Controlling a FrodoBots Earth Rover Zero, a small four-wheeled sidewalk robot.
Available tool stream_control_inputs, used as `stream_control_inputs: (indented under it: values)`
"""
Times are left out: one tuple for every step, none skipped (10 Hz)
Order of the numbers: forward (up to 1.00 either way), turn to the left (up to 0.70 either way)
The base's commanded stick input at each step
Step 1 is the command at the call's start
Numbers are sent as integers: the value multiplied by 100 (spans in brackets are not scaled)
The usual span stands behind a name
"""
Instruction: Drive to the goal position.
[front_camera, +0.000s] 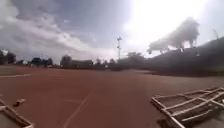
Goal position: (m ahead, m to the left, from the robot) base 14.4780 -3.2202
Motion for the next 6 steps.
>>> stream_control_inputs:
  values:
    - [70,0]
    - [70,0]
    - [70,0]
    - [70,0]
    - [70,0]
    - [70,0]
